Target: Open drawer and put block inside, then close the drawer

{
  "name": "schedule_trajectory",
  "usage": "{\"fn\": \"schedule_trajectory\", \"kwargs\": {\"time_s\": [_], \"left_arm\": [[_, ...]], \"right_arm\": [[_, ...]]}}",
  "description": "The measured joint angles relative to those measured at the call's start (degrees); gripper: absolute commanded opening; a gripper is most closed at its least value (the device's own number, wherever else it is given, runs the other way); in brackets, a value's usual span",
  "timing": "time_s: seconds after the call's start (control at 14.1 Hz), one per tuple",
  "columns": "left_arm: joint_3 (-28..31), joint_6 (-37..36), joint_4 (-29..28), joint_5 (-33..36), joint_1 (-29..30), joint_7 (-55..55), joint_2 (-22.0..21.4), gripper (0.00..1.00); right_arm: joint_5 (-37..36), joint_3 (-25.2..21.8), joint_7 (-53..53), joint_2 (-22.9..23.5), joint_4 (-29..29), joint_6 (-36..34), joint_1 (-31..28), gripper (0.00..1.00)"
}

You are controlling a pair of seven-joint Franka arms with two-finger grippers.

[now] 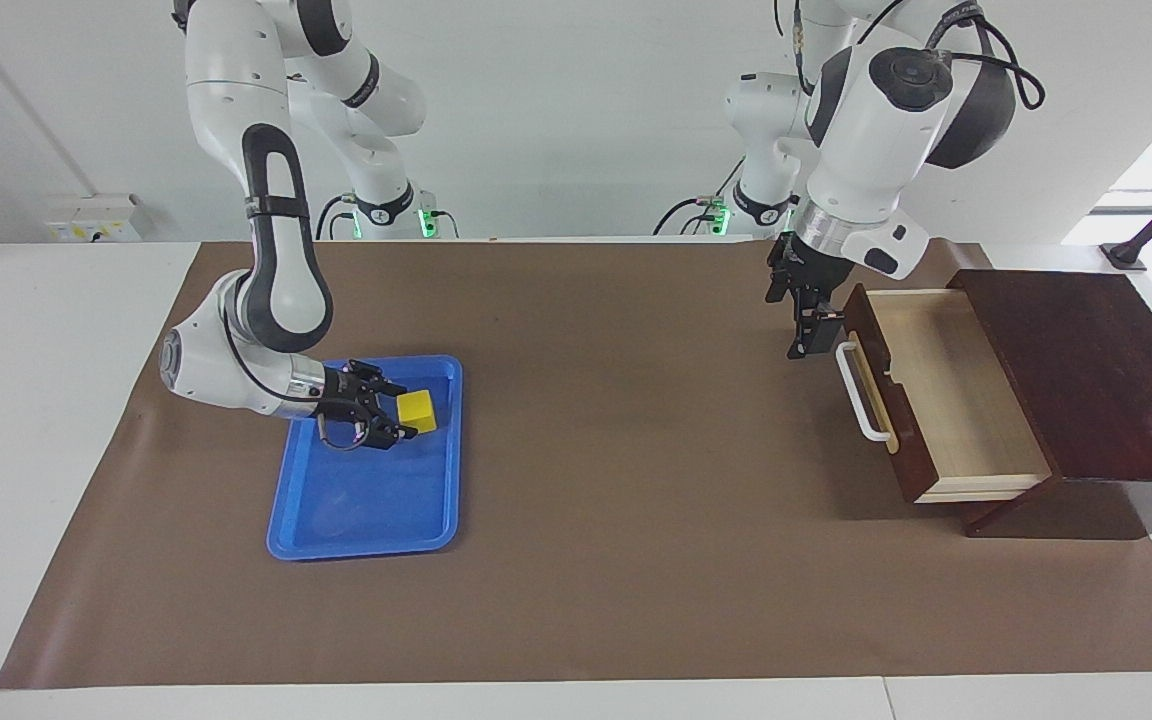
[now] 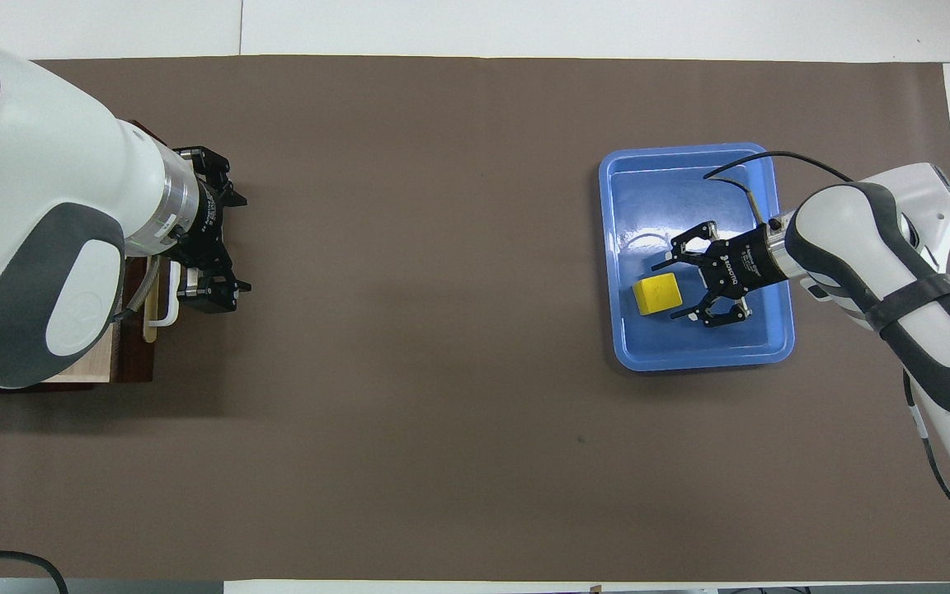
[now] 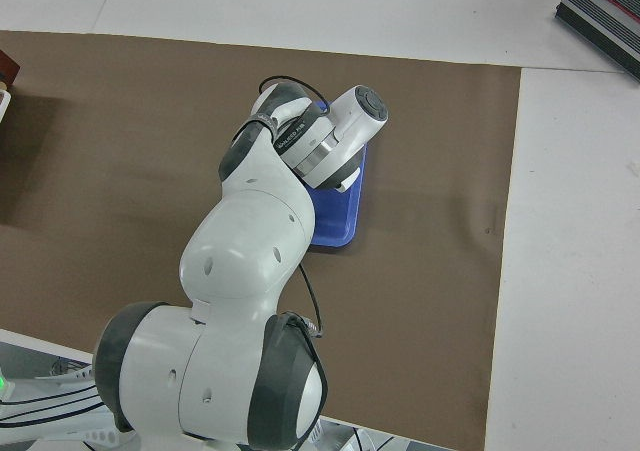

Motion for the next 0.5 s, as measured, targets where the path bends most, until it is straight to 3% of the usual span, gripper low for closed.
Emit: {"fn": "schedule_trajectory", "kwargs": {"time_s": [0.5], "left_arm": [[-0.01,0.0,-0.94,0.0,-0.03,-0.31,-0.46,1.0]], "right_arm": [[0.02,0.03,0.0,-0.03,1.46,-0.13,0.24,0.0]]}}
